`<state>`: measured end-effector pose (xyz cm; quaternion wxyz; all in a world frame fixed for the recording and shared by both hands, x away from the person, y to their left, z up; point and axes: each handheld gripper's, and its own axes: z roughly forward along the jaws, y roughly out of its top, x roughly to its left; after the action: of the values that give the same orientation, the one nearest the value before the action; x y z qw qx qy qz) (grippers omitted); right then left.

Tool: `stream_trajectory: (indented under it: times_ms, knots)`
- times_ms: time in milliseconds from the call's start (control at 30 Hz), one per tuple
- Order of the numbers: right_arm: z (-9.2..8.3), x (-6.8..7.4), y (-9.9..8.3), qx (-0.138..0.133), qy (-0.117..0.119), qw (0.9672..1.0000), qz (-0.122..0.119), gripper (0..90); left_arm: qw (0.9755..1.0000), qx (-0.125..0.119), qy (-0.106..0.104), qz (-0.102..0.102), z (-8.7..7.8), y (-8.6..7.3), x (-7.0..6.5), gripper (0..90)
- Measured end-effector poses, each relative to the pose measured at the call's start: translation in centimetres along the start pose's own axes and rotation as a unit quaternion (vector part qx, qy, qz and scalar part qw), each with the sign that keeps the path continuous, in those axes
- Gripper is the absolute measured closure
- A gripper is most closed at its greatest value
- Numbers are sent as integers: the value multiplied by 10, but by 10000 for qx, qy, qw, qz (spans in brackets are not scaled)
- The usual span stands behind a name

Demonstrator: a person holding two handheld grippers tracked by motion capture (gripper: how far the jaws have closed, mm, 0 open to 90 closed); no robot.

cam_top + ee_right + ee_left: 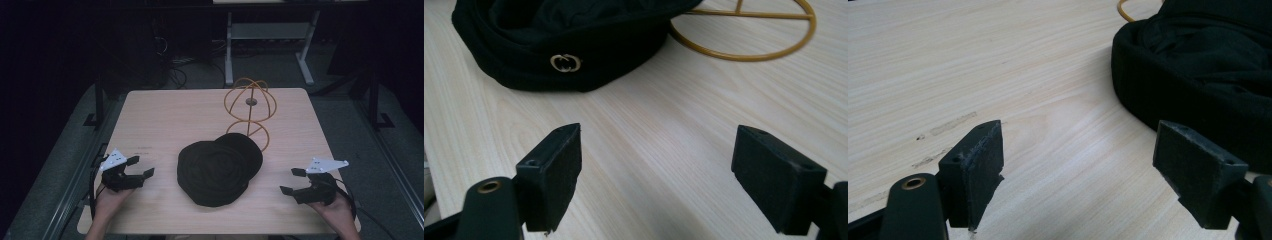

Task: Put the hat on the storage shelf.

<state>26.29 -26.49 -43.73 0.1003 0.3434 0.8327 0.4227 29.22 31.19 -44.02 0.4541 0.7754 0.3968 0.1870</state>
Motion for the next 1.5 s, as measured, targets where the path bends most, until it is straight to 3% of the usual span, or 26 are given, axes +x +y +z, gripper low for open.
stream_trajectory:
  times_ms: [300, 433, 733, 1067, 1233, 1467, 1500]
  knots:
    - [5, 16, 27, 106, 131, 9991, -385, 192, 10000, -72, 1, -60, -1, 0, 0, 198]
    - [10, 25, 40, 102, 228, 9982, -538, 201, 10000, -36, 5, 3, -1, 0, 0, 198]
    - [28, 45, 69, 215, 534, 9940, -925, 221, 10000, -68, 12, -42, -1, 0, 0, 198]
    - [50, 69, 92, 425, 818, 9861, -1384, 249, 10000, -84, 49, -15, -1, 0, 1, 198]
    - [59, 81, 100, 469, 948, 9819, -1570, 304, 9999, -110, 76, -39, -4, 0, 2, 198]
    - [74, 97, 107, 611, 1141, 9733, -1897, 378, 9999, -132, 50, -64, -4, 0, 2, 199]
    - [74, 97, 107, 611, 1141, 9733, -1897, 378, 9999, -132, 50, -64, -4, 0, 2, 198]
